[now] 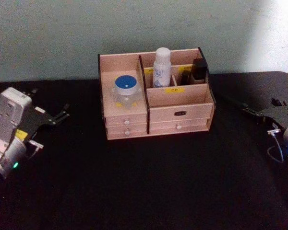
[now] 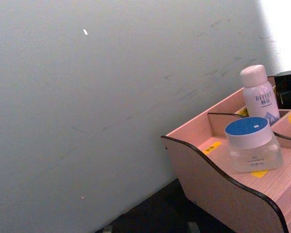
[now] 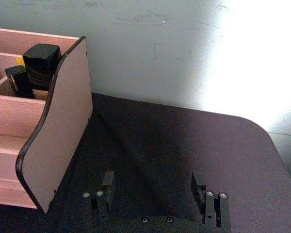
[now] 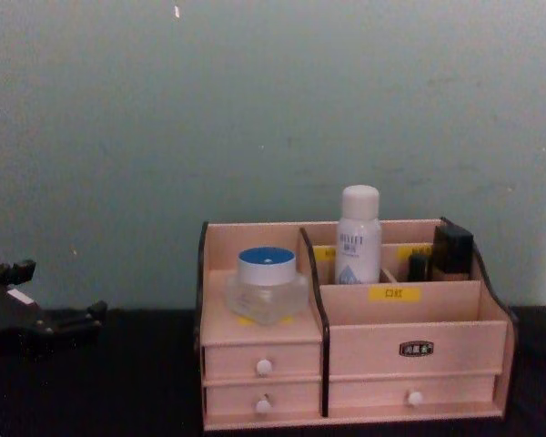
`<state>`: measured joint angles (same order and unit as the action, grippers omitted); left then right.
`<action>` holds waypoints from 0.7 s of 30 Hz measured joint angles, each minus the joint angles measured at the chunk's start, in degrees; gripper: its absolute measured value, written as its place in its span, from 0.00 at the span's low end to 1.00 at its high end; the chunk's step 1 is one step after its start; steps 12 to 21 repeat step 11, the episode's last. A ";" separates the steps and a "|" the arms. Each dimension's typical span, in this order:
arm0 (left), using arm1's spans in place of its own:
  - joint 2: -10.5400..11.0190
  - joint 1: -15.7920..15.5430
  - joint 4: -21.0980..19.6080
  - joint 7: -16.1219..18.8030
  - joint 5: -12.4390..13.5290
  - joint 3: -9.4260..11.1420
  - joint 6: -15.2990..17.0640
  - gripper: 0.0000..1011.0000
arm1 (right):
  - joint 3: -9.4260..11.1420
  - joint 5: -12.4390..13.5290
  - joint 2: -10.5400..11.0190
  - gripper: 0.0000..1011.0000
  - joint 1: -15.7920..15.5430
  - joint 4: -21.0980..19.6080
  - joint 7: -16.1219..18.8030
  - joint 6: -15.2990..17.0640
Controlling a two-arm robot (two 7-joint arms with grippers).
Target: Pick up the facial cleanser and watermelon frost from the table and place them into the tiered storage box.
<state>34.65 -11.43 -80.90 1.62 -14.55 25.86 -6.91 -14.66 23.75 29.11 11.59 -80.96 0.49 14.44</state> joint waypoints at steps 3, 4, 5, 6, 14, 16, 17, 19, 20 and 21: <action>0.00 0.00 0.00 0.00 0.00 0.00 0.00 0.99 | 0.00 0.01 0.01 0.99 0.00 -0.01 0.00 0.00; 0.00 0.00 0.00 0.00 0.00 0.00 0.00 0.99 | 0.00 0.01 0.01 0.99 0.00 -0.01 0.00 0.00; 0.00 0.00 0.00 0.00 0.00 0.00 0.00 0.99 | 0.00 0.01 0.01 0.99 0.00 -0.02 0.00 0.00; 0.00 0.00 0.00 0.00 0.00 0.00 0.00 0.99 | 0.00 0.01 0.01 0.99 0.00 -0.02 0.00 0.00; 0.00 0.00 0.00 0.00 0.00 0.00 0.00 0.99 | 0.00 0.01 0.01 0.99 0.00 -0.02 0.00 0.00; 0.00 0.00 0.00 0.00 0.00 0.00 0.00 0.99 | 0.00 0.01 0.01 0.99 0.00 -0.02 0.00 0.00; 0.00 0.00 0.00 0.00 0.00 0.00 0.00 0.99 | 0.00 0.01 0.01 0.99 0.00 -0.02 0.00 0.00; 0.00 0.00 0.00 0.00 0.00 0.00 0.00 0.99 | 0.00 0.01 0.01 0.99 0.00 -0.02 0.00 0.00; 0.00 0.00 0.00 0.00 0.00 0.00 0.00 0.99 | 0.00 0.01 0.01 0.99 0.00 -0.02 0.00 0.00; 0.00 0.00 0.00 0.00 0.00 0.00 0.00 0.99 | 0.00 0.01 0.01 0.99 0.00 -0.02 0.00 0.00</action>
